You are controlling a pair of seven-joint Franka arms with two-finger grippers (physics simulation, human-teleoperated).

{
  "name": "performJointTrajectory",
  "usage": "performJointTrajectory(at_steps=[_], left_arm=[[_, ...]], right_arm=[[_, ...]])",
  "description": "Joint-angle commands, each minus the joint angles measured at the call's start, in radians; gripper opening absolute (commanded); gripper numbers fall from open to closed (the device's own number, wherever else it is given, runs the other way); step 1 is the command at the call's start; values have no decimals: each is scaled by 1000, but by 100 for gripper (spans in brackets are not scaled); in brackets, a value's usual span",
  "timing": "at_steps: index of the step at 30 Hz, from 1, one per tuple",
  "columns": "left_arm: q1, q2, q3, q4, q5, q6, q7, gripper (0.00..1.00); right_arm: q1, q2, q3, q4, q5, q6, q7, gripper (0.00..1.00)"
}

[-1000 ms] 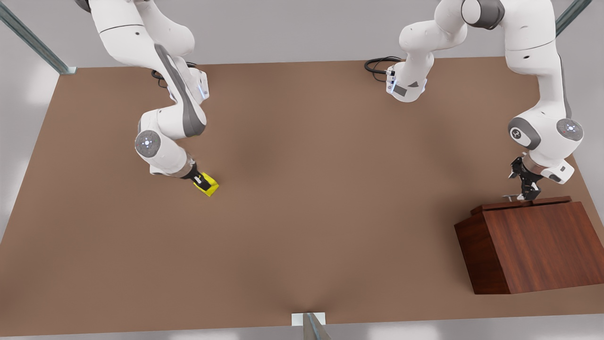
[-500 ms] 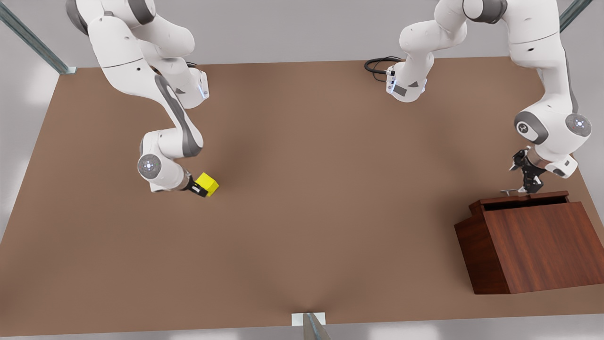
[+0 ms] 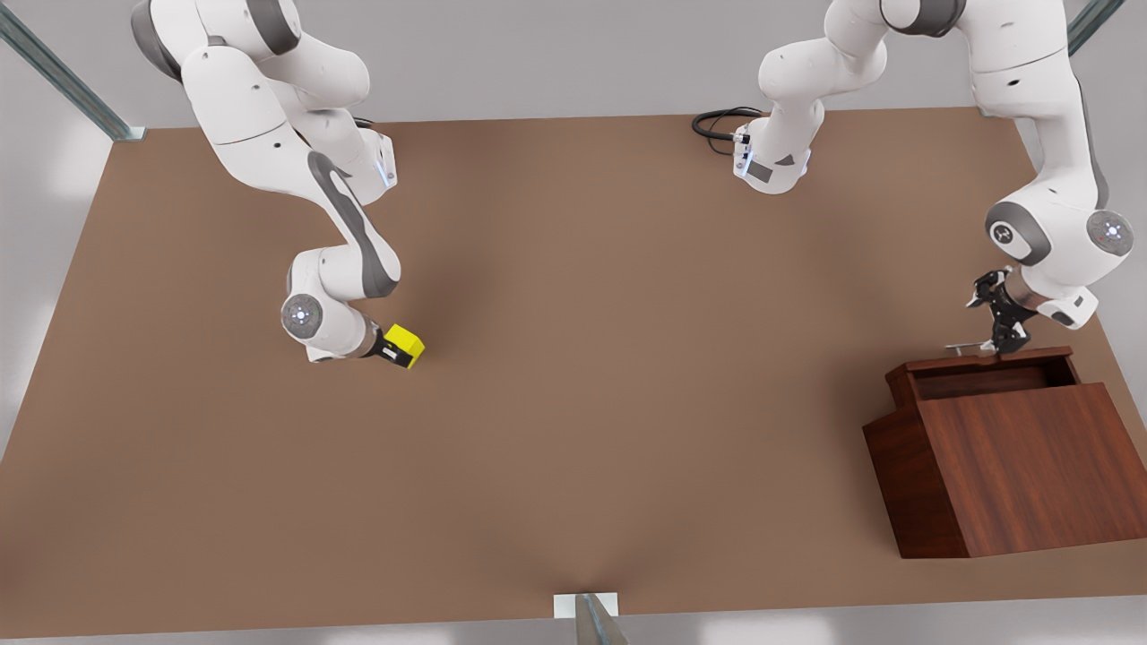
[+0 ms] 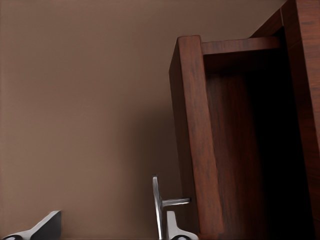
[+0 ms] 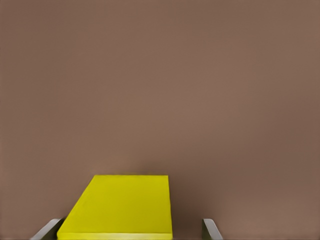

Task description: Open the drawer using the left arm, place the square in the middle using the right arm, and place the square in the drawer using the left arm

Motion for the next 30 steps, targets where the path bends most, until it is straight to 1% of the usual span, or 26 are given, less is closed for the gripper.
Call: performJointTrajectory(at_steps=[1,5,6,8,9,10,16,17,18,21,22,24,28,30], left_arm=[[0,0,0,0,13,-2,0,100],[0,-13,0,0,13,-36,-2,100],[0,-17,0,0,13,-42,-2,100],[0,-17,0,-2,14,-53,-2,100],[0,-19,0,-2,14,-68,-2,100],[0,-20,0,0,14,-76,-2,100],[0,-33,0,0,25,-106,-5,100],[0,-33,0,0,25,-105,-5,100],[0,-37,0,0,27,-102,-5,100],[0,-52,0,-21,27,-89,-5,100],[0,-56,0,-28,27,-86,-5,100],[0,-49,0,-28,27,-68,-5,100],[0,-48,0,-41,28,-63,-5,100],[0,-49,0,-54,28,-65,-5,100]], right_arm=[[0,2,0,0,0,3,0,100],[33,32,0,2,0,16,6,100],[36,36,0,2,0,18,12,97],[36,37,0,2,0,18,12,69],[36,37,0,2,0,18,12,65],[36,37,0,2,0,18,11,57],[34,8,0,14,0,-7,12,55],[36,-1,2,47,0,-62,20,55],[36,-6,20,78,0,-99,51,55],[36,-1,126,153,-2,-114,290,54],[51,14,150,215,-2,-163,385,54],[134,59,150,343,-3,-226,563,54],[315,212,150,649,-8,-241,897,54],[392,290,144,762,-12,-251,960,54]])
